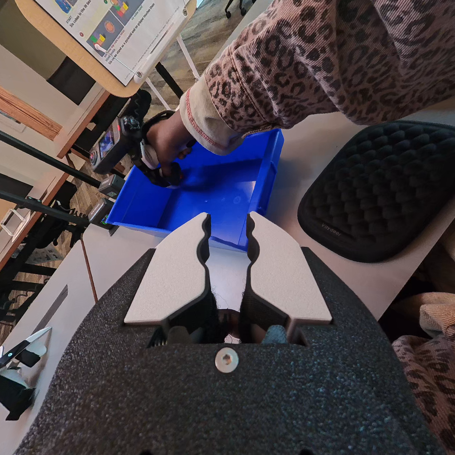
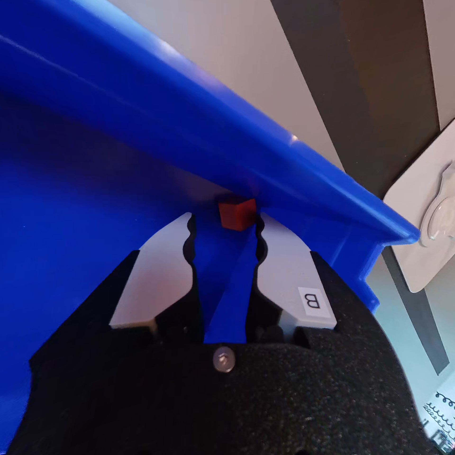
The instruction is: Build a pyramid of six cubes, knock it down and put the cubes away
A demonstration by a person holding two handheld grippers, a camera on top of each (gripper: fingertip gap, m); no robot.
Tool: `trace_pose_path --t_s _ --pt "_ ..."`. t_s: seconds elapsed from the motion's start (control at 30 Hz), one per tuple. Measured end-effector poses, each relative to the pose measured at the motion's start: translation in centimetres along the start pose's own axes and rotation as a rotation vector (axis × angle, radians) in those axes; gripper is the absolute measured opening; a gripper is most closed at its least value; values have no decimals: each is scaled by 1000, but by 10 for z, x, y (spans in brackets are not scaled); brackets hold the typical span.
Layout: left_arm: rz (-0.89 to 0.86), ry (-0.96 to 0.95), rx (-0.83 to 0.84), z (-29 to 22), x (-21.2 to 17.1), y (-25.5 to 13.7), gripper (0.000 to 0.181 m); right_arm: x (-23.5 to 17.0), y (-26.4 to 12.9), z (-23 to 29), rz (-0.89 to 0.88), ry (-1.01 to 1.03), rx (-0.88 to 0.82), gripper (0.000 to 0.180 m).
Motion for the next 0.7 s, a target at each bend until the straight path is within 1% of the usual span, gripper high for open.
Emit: trace_pose_path --t_s 0.03,0.1,0.13,0.2,0.3,0.33,0.47,0.53,0.63,0.7 --pt "2 4 -1 0 0 0 27 -1 1 1 13 -9 10 46" --pt "5 9 -5 -1 1 1 27 -2 1 9 22 -13 86 28" --pt "4 9 -7 -1 1 2 27 -3 0 12 19 -19 117 24" --pt "5 7 -8 -1 0 2 27 -6 -3 20 29 -66 189 21" --pt "11 2 -2 0 -1 2 27 -8 -12 21 18 -83 206 28" --pt "10 1 -1 0 -1 2 27 -6 -16 20 3 -74 208 32" --pt "13 0 3 1 0 2 27 -1 -32 5 -58 2 173 49" --pt "17 2 2 0 0 3 27 -1 -35 -3 -70 43 158 53" --pt "16 5 1 0 0 3 27 -1 -29 -7 -59 78 166 53" --pt "15 2 2 1 -1 3 27 1 -24 0 -67 99 219 53"
Point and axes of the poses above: each gripper's, where its closed fingertips meet, y out along the fingers, x out of its top, z = x × y across the jaws, the point moved 7 cm from there along -y, back along the fingers, and after that the axes turned 4 degrees about x, right-handed, at the moved point
